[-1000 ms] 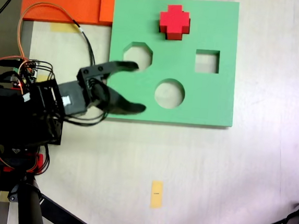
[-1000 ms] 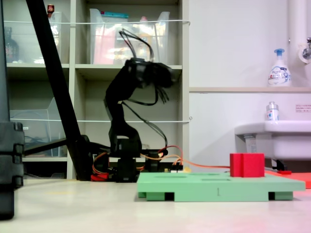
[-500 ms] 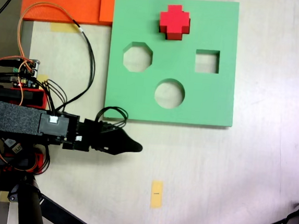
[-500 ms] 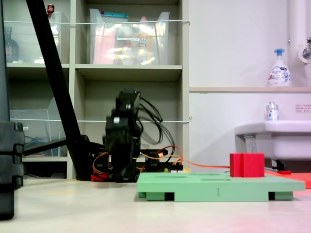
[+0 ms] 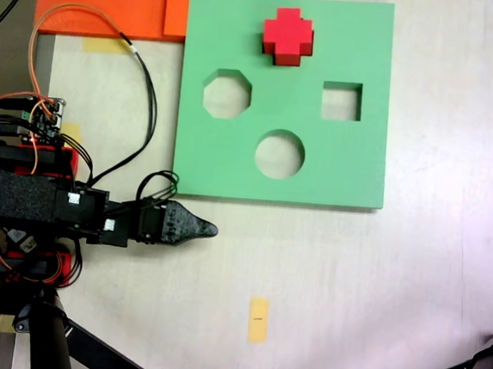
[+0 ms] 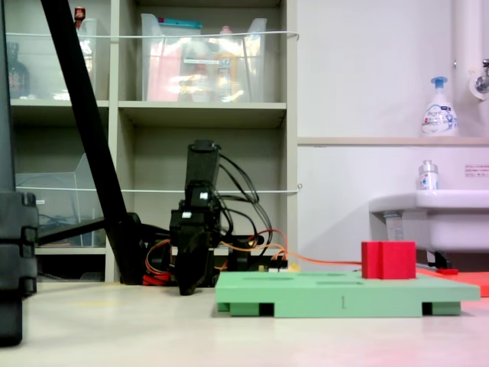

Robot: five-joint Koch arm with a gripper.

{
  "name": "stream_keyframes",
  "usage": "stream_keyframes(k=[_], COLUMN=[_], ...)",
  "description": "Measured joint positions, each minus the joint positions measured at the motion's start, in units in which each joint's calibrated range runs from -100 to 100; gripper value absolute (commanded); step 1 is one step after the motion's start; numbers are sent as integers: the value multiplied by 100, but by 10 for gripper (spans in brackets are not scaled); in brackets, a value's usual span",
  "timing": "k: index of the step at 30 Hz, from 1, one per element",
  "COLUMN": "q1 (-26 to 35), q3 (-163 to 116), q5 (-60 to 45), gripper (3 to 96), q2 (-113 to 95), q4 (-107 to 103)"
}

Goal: Put the cross columnar block into the corresponding hole

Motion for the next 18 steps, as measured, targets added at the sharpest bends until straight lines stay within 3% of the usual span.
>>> stream_keyframes(k=[18], q1=[24], q3=[0], q5=[24], gripper=[491], q2=[0], q4=[-10])
